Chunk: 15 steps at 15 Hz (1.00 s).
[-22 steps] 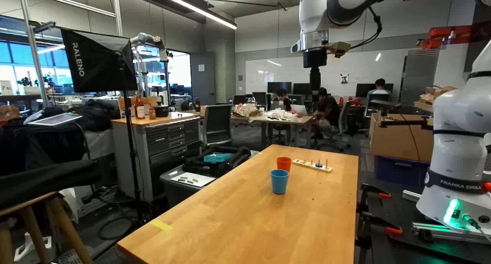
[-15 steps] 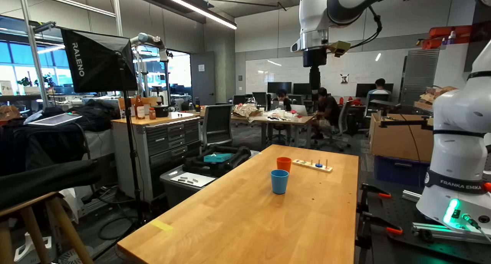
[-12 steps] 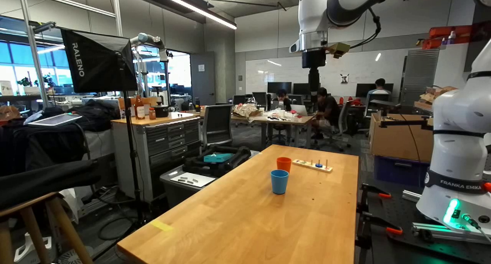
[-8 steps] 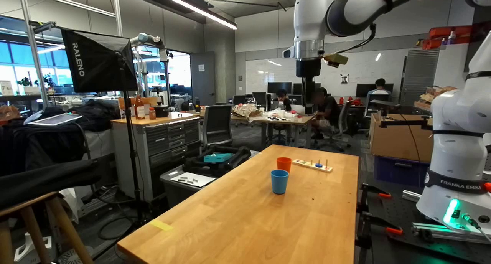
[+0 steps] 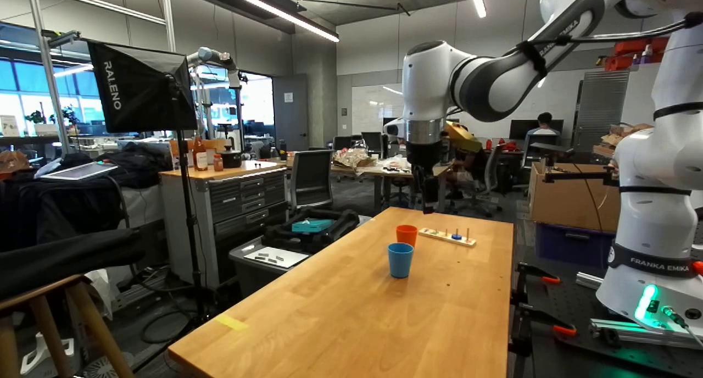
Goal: Place the blue cup inside the orange cup
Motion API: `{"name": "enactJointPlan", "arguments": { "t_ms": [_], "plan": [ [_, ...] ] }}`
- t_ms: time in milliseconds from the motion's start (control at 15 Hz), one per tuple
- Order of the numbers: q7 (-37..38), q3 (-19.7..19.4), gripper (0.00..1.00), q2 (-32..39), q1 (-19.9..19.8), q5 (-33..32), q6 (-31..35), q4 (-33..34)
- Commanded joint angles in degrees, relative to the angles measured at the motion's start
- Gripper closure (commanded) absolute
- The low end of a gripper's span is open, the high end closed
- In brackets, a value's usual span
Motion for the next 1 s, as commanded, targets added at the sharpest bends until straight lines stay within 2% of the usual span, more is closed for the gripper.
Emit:
{"name": "enactJointPlan", "arguments": {
  "t_ms": [0, 533, 933],
  "plan": [
    [2.4, -2.2, 0.00, 7.7, -0.2, -5.0, 1.9, 3.2],
    [3.2, -7.9, 0.00, 18.9, 0.5, -5.3, 3.6, 6.8],
    [4.4, -10.0, 0.00, 25.6, 1.2, -4.2, 7.2, 9.0]
  ]
}}
